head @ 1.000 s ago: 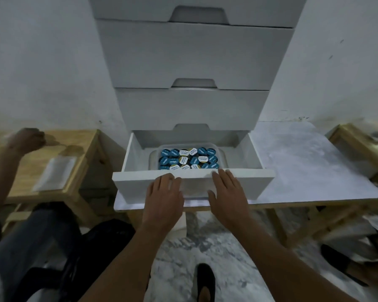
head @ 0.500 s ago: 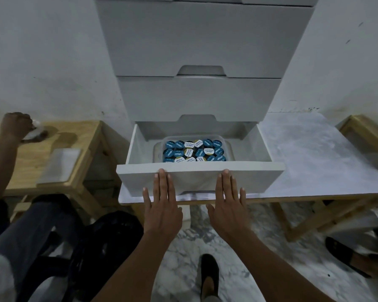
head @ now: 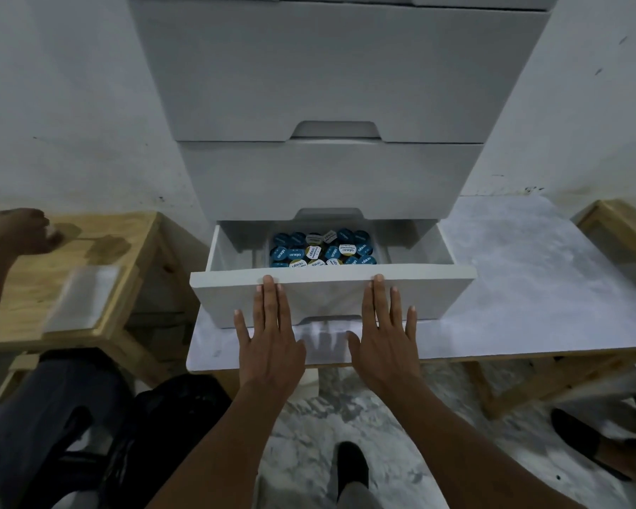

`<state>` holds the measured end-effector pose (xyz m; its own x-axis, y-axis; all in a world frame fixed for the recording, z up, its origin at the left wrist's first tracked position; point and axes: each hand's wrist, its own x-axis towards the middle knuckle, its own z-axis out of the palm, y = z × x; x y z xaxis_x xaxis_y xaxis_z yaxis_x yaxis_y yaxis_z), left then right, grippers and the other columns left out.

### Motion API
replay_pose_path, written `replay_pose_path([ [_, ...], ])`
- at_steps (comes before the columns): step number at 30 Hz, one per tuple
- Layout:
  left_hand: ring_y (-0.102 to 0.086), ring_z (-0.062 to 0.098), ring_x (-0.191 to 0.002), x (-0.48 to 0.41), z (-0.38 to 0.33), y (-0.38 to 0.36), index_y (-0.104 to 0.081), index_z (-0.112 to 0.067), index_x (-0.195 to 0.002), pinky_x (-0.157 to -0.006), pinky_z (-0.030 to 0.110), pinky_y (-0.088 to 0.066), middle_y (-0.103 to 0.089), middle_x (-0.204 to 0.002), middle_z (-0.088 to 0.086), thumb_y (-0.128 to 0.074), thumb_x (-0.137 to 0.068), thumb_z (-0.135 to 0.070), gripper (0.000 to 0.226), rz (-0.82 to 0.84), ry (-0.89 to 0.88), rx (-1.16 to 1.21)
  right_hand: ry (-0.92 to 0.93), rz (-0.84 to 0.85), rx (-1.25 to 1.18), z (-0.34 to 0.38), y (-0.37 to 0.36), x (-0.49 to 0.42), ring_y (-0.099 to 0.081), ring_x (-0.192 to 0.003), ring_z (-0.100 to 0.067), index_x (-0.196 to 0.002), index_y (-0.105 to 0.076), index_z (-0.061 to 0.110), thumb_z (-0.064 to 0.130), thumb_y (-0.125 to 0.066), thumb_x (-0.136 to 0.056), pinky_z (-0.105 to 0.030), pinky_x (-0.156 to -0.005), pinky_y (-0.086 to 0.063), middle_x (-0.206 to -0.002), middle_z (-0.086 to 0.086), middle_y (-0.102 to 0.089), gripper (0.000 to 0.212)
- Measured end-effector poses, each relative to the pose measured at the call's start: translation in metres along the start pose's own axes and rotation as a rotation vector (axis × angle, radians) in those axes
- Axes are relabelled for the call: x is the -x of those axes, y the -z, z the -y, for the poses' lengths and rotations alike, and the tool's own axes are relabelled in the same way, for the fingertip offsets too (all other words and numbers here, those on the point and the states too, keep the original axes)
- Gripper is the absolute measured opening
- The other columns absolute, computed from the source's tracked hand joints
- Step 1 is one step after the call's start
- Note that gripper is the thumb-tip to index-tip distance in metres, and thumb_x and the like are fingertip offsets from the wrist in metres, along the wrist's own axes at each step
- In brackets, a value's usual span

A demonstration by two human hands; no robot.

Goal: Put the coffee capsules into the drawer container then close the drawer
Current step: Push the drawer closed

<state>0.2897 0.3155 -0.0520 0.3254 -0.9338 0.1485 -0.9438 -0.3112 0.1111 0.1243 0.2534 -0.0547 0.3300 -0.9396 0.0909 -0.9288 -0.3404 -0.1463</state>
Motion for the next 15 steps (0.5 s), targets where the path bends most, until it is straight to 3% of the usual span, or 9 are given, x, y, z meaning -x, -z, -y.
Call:
replay_pose_path([
  [5,0.001,0.032,-0.147,-0.030,-0.006,0.003,-0.001,-0.004,-0.150,-0.114,0.050,-0.009,0.011,-0.158,0.015,-0.059,-0.084,-0.045,0.097,-0.024,-0.005,0.012,-0.009,-0.052,0.007,-0.002,0.001,-0.034,0.000,-0.148,-0.032,-0.151,0.009,0.017,0.054,-0.044,-0.092,-0.053,-0.115,-0.007,-0.158,-0.008,0.017,0.087],
  [10,-0.024,0.041,-0.140,-0.052,-0.004,-0.002,-0.023,0.003,-0.145,-0.108,0.051,-0.032,-0.021,-0.146,0.024,-0.073,-0.075,-0.039,0.096,-0.067,-0.022,0.001,-0.038,-0.075,-0.009,-0.004,-0.004,-0.052,-0.005,-0.147,-0.037,-0.152,0.003,0.021,0.051,-0.049,-0.091,-0.052,-0.115,-0.013,-0.156,-0.017,0.016,0.086],
  [15,-0.024,0.041,-0.141,-0.060,-0.001,-0.011,-0.018,0.002,-0.146,-0.109,0.048,-0.027,-0.020,-0.151,0.025,-0.068,-0.080,-0.040,0.093,-0.094,-0.026,0.042,0.006,-0.080,-0.023,-0.003,-0.007,-0.061,0.000,-0.146,-0.038,-0.152,0.007,0.016,0.049,-0.050,-0.092,-0.046,-0.115,-0.008,-0.154,-0.022,0.020,0.089],
])
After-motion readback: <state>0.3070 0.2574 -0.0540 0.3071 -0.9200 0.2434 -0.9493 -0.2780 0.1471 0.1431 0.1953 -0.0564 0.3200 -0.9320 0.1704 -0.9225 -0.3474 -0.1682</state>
